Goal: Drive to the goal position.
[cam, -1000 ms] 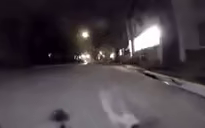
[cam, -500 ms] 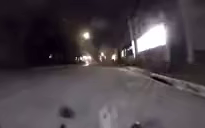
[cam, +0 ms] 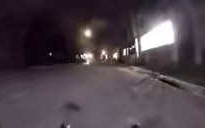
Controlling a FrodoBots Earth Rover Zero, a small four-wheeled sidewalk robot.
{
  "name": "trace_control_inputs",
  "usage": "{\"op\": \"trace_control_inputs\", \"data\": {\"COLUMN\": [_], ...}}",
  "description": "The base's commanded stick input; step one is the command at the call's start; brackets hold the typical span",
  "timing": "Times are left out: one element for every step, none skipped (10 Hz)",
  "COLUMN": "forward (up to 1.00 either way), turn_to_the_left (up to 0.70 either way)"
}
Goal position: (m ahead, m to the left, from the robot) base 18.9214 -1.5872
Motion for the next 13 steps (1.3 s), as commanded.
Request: {"op": "trace_control_inputs", "data": {"forward": [1.0,1.0,1.0,1.0,1.0,1.0,1.0,1.0,1.0,1.0,1.0,1.0,1.0], "turn_to_the_left": [0.0,0.0,0.0,-0.4,-0.4,-0.39,-0.38,-0.16,0.0,0.0,0.0,0.0,0.0]}}
